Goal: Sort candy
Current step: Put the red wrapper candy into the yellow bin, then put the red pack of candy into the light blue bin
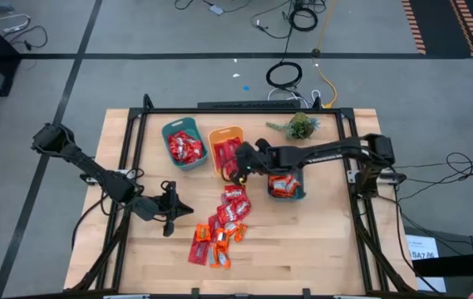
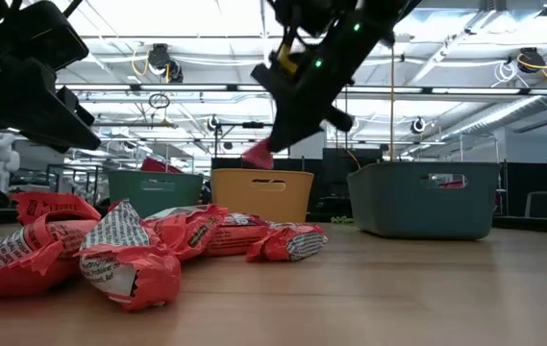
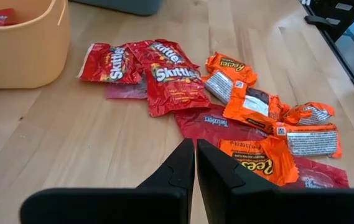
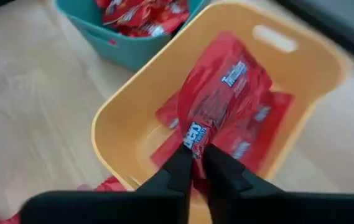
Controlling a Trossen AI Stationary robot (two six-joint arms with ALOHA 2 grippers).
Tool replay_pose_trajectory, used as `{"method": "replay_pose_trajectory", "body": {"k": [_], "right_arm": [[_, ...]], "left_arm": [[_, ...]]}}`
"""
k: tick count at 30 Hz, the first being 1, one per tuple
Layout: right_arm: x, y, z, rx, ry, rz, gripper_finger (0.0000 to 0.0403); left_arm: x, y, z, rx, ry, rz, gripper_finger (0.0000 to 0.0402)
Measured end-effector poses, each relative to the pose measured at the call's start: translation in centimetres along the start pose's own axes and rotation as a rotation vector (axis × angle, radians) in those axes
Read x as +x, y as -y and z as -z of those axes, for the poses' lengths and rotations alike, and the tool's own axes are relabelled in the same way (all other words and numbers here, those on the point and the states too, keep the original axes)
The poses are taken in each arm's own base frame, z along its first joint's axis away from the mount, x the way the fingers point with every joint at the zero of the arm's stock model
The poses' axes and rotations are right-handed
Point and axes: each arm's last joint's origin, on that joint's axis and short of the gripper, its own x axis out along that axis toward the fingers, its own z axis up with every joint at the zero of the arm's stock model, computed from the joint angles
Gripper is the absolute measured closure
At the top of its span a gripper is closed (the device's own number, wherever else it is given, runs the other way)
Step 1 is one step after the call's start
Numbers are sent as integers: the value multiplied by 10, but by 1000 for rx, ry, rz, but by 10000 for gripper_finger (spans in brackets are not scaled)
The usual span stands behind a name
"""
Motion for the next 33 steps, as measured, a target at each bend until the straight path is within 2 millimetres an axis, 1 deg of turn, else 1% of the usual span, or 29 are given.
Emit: {"method": "replay_pose_trajectory", "body": {"k": [3, 7, 11, 14, 18, 23, 26, 33], "right_arm": [[10, 2, 2, 8, -15, -10, 339], [13, 5, 0, 11, -6, -2, 285], [7, 5, -4, 9, -3, -27, 240], [-3, 5, -9, -15, -6, -95, 219], [-15, 5, -13, -14, -18, -152, 208], [-27, 5, -13, -10, -68, -235, 207], [-35, 0, -9, -22, -96, -246, 207], [-48, -23, 15, -84, -185, -262, 206]], "left_arm": [[0, 0, 0, 0, 1, 0, 374], [0, 0, 0, -1, 1, 1, 374], [0, 0, 0, -1, 2, 2, 374], [0, 0, 0, -1, 2, 1, 374], [0, 0, 0, -3, 5, 3, 374], [0, 0, 0, -3, 5, 3, 374], [0, 0, 0, -3, 5, 3, 374], [0, 0, 0, -3, 5, 3, 374]]}}
